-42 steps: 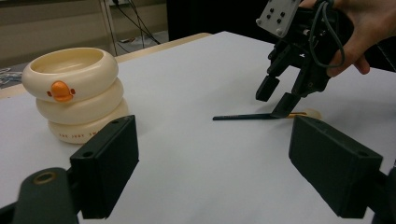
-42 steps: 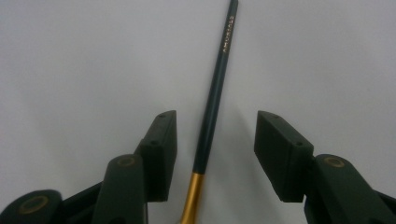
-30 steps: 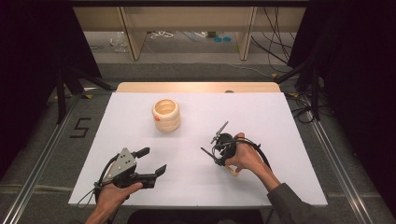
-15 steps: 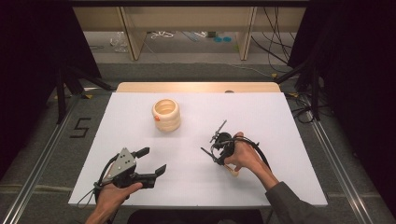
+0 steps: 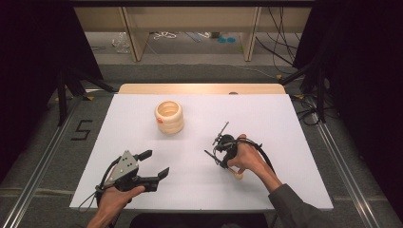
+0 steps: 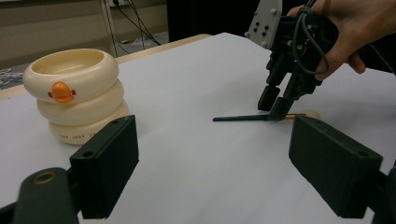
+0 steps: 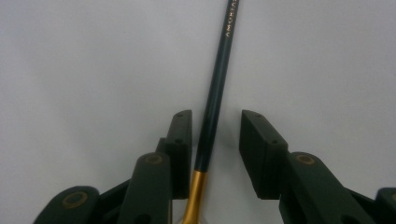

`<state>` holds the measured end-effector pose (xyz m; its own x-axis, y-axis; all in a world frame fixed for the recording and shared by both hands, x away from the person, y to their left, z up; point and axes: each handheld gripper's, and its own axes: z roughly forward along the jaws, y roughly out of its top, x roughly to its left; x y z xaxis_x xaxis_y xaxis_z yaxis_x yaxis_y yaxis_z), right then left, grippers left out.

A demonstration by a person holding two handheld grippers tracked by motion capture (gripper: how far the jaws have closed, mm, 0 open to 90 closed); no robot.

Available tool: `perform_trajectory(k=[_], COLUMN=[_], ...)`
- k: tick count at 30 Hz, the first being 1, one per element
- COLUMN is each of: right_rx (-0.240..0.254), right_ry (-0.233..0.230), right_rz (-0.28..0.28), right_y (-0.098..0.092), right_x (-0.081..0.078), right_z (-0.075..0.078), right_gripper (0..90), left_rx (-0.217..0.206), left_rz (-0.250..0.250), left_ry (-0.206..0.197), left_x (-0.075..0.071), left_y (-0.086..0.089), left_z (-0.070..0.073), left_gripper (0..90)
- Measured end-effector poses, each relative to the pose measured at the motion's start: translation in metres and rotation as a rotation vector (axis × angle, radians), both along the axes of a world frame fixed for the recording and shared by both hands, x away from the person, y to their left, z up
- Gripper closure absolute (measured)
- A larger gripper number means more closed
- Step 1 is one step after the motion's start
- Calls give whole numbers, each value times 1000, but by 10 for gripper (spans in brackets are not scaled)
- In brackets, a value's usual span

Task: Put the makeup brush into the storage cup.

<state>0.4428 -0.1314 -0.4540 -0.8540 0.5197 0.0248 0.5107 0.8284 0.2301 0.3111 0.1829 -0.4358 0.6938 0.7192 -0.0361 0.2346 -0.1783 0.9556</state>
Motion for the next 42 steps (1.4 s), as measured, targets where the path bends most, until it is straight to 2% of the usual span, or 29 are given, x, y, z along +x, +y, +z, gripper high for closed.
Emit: perform_trajectory(k=[3, 9, 18, 21, 24, 26, 27, 42], right_rx=[-5, -8, -23, -38, -39, -40, -37, -43], right_ry=[9, 10, 18, -11, -12, -11, 4, 6], right_rz=[-14, 7, -6, 39, 45, 37, 27, 27], right_y=[1, 2, 3, 1, 1, 2, 3, 5], right_x=[0, 0, 0, 3, 3, 2, 0, -1], right_z=[0, -1, 0, -2, -2, -1, -1, -2], right_gripper=[668, 695, 725, 743, 750, 755, 760, 811], left_rx=[0, -7, 2, 1, 1, 1, 1, 0], left_rz=[0, -4, -2, -1, -1, -1, -1, -1], left_ry=[0, -2, -2, -2, -3, -2, -2, -2], left_x=[0, 0, 0, 0, 0, 0, 0, -1], left_y=[0, 0, 0, 0, 0, 0, 0, 0], left_z=[0, 0, 0, 0, 0, 0, 1, 1], left_gripper=[159, 159, 159, 158, 159, 159, 159, 158])
